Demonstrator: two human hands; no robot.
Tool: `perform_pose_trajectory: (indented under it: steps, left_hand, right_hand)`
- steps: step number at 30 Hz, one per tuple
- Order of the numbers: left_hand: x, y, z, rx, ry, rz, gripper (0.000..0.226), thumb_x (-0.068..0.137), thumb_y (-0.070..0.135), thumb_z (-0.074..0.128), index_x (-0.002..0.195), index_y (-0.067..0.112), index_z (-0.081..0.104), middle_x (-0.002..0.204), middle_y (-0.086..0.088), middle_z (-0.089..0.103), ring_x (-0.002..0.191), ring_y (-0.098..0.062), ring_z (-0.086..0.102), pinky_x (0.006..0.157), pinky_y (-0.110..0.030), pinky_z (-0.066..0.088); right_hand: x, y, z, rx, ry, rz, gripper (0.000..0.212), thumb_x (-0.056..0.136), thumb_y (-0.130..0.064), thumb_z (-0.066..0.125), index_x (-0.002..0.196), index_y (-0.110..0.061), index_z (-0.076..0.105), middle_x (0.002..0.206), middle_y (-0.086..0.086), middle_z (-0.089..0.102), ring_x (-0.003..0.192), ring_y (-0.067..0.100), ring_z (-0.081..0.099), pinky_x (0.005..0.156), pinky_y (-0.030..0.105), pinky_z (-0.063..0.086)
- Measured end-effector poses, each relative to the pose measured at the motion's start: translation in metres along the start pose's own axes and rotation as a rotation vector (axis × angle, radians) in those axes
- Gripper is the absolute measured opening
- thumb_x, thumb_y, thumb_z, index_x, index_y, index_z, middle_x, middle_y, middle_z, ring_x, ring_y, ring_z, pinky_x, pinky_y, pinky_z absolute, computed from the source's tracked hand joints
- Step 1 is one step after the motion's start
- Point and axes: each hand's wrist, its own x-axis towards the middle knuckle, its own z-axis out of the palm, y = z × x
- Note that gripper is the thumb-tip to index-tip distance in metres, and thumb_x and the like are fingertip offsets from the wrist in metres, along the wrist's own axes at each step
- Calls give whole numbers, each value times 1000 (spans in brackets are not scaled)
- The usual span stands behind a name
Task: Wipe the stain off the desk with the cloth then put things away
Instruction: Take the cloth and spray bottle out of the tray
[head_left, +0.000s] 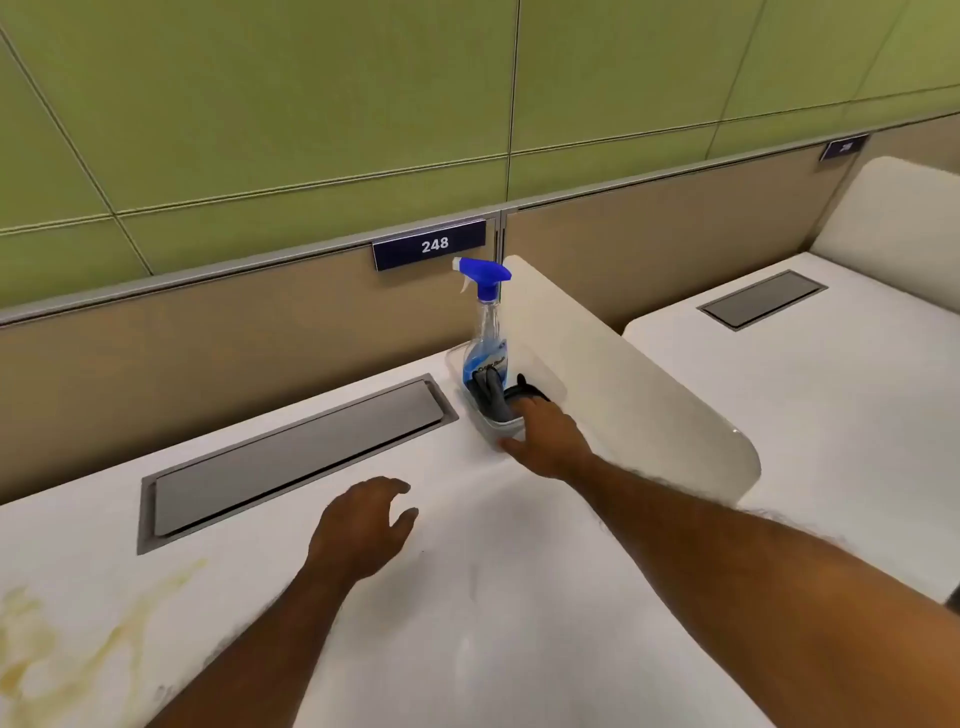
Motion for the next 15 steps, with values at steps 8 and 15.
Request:
perform_pose_trajectory:
  steps: [8, 15]
  left_hand:
    - [57, 29, 13, -74, 10, -6, 41, 93, 43, 57, 130, 26, 58, 132, 8, 61, 123, -15, 54, 99, -29, 40]
    - [102, 53, 23, -204, -15, -75, 46, 91, 44, 59, 132, 23, 56, 130, 3, 62, 116, -16, 58, 95, -31, 48]
  right_hand:
    - [54, 1, 16, 52, -29, 64, 58, 81, -63, 63, 118, -19, 55, 107, 2, 64, 96, 18, 59, 86, 36, 55]
    - [78, 1, 24, 37, -49, 143, 68, 81, -76, 48, 113, -18, 57, 97, 1, 66, 88, 18, 61, 81, 33, 52]
